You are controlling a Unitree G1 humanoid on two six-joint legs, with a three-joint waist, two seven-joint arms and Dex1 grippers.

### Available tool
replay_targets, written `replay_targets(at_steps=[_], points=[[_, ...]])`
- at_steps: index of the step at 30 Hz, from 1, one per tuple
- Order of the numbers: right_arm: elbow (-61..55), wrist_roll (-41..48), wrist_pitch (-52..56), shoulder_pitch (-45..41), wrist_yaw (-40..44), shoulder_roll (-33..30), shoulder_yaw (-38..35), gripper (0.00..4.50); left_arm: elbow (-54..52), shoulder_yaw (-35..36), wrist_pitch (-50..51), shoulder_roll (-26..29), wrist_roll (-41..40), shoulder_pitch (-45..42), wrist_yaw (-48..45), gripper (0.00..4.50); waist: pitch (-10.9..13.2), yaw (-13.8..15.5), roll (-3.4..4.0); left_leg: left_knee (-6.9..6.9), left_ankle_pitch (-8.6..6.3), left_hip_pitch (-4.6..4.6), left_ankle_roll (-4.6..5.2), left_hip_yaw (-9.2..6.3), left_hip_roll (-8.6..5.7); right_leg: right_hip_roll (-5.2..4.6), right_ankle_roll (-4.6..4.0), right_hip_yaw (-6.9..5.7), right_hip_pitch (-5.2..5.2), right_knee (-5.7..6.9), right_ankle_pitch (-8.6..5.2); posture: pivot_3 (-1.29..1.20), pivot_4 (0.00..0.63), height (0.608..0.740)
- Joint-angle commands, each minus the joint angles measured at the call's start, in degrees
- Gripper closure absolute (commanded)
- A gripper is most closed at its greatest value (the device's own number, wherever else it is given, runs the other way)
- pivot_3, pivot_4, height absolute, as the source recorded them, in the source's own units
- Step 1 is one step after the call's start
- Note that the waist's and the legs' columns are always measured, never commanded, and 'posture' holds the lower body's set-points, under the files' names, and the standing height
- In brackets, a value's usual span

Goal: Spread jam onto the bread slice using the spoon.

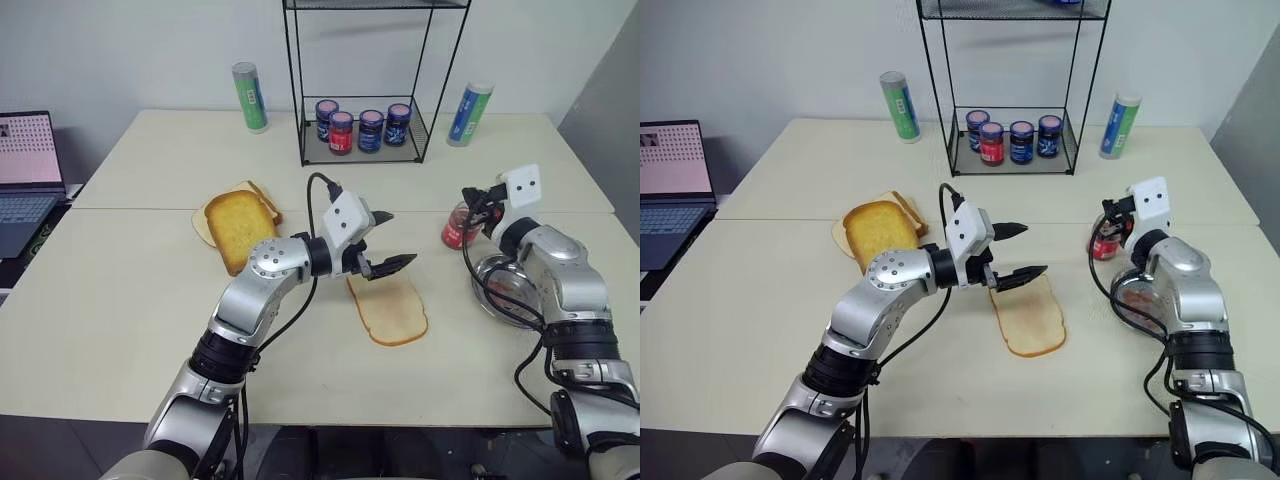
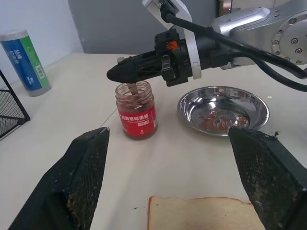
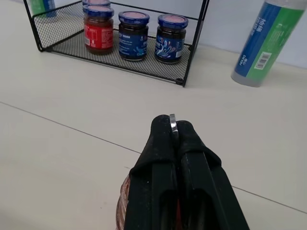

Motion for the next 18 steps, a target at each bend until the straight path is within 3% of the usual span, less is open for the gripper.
replay_targets(at_steps=[1, 18], points=[[-3.1, 4.2, 4.8, -1.0, -1.9, 2.3, -3.5, 4.49, -1.5, 0.5, -0.6, 0.1, -0.1, 0.1, 0.0, 0.39, 0.0, -0.1, 0.00, 0.00, 0.00, 0.00, 0.00, 0.00, 0.00, 0.00, 0.00, 0.00, 0.00, 0.00, 0.00, 0.00, 0.150, 0.740], [-5.4, 21.9, 20.3, -7.4, -13.7, 7.2, -21.5, 4.49, -1.3, 1.0, -1.0, 0.7, -0.1, 0.5, 0.1, 0.39, 0.0, 0.0, 0.01, -0.02, -0.03, -0.02, 0.06, 0.01, 0.00, 0.00, 0.00, 0.00, -0.01, 0.00, 0.00, 0.00, 0.150, 0.740]])
